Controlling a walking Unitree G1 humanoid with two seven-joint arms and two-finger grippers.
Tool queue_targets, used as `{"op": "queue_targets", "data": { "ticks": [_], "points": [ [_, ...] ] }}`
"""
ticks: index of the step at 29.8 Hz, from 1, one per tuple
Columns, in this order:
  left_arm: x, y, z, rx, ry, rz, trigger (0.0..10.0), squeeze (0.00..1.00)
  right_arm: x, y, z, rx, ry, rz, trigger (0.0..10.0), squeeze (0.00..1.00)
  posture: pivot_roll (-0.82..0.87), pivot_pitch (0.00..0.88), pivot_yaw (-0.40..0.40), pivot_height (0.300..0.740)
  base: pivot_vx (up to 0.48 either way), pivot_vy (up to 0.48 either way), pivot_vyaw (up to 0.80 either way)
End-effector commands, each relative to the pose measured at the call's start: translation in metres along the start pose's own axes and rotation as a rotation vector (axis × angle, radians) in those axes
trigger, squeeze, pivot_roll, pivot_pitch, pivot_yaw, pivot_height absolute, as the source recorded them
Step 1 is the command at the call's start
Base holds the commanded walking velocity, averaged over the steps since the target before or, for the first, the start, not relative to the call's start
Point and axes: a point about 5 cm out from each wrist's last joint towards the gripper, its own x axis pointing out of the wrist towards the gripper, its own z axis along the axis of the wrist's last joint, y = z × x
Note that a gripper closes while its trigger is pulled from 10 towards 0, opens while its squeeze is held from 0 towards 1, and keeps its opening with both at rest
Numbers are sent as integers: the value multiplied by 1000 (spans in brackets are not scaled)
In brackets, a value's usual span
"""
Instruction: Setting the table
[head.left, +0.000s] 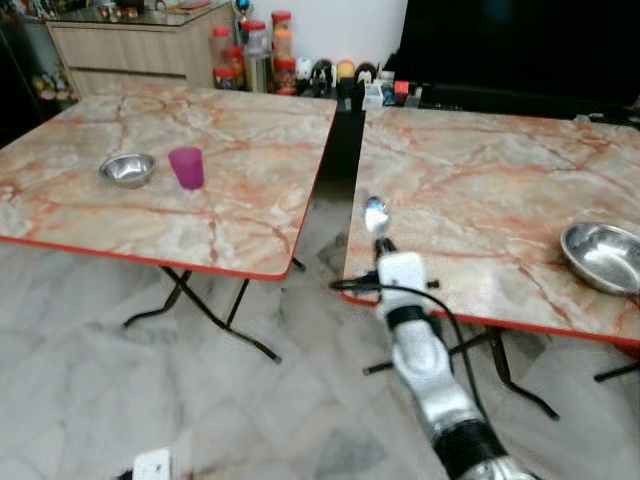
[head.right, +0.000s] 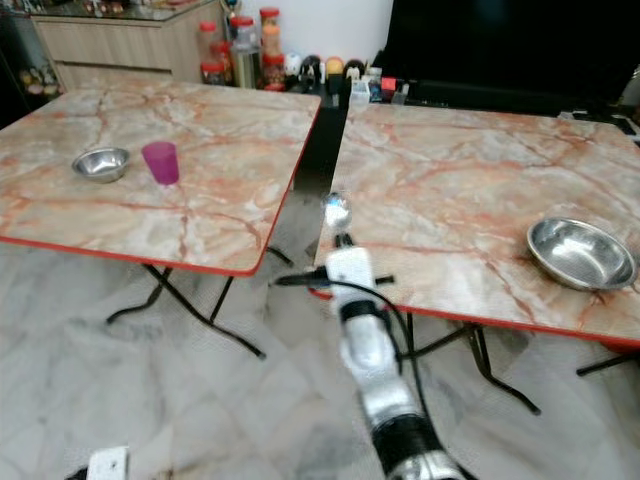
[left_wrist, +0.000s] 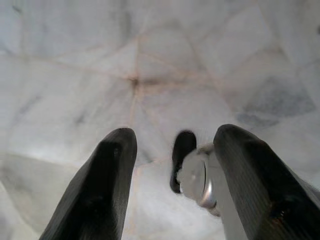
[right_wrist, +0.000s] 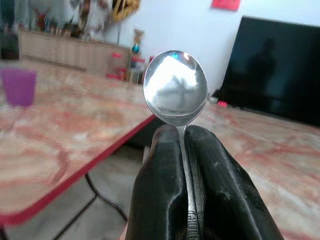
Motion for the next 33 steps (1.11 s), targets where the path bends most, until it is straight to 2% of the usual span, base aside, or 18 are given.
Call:
{"op": "queue_targets", "data": {
  "ticks": [1,5,33],
  "points": [
    [1,-7,1,7,3,-19,10000,0,1,-14,-1,-7,0,-39,10000,0,53,0,-7,740,368,0,0],
    [1,-8,2,-2,-5,-30,10000,0,2,-14,0,-2,0,-41,10000,0,50,0,-7,740,298,-364,0],
    [2,-10,4,1,-13,-34,10000,0,3,-14,0,10,5,-48,10000,0,46,0,-3,740,0,-453,0]
  ]
}}
